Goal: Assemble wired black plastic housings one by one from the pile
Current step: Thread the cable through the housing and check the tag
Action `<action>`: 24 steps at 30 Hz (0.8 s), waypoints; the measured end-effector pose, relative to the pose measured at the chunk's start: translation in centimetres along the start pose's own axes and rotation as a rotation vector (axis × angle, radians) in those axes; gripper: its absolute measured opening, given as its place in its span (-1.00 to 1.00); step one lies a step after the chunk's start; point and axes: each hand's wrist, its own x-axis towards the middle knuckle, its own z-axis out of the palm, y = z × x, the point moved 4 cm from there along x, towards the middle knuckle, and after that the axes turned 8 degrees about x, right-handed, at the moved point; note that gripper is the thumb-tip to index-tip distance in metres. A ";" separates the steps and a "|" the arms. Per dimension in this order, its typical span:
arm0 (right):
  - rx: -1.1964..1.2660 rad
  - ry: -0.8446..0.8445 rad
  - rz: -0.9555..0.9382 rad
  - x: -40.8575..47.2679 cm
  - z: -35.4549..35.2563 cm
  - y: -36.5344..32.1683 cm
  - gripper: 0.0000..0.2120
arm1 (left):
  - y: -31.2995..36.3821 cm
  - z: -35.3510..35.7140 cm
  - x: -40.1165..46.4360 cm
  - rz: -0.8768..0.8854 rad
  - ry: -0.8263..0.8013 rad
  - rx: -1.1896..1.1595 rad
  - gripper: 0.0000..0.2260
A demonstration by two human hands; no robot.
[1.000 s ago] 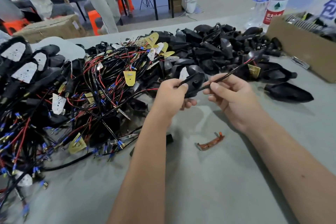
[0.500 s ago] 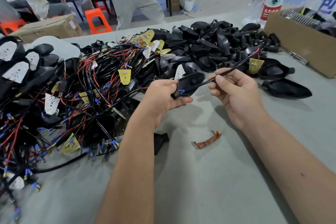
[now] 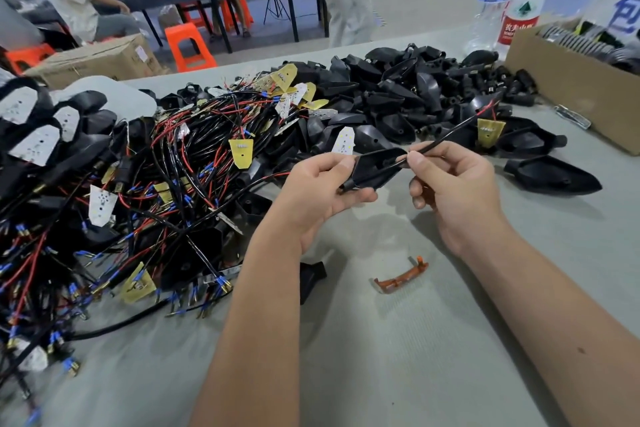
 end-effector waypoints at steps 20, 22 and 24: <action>-0.031 0.007 0.068 0.3 0.1 0.5 -0.84 | 1.0 -2.1 -1.5 -0.058 -0.134 0.251 -0.89; 0.009 0.036 0.082 0.4 -0.1 0.4 -0.89 | 1.0 -2.7 -1.6 -0.064 -0.136 0.271 -0.89; 0.055 0.054 0.096 0.5 -0.2 0.3 -0.90 | 1.1 -3.3 -1.9 -0.070 -0.159 0.302 -0.93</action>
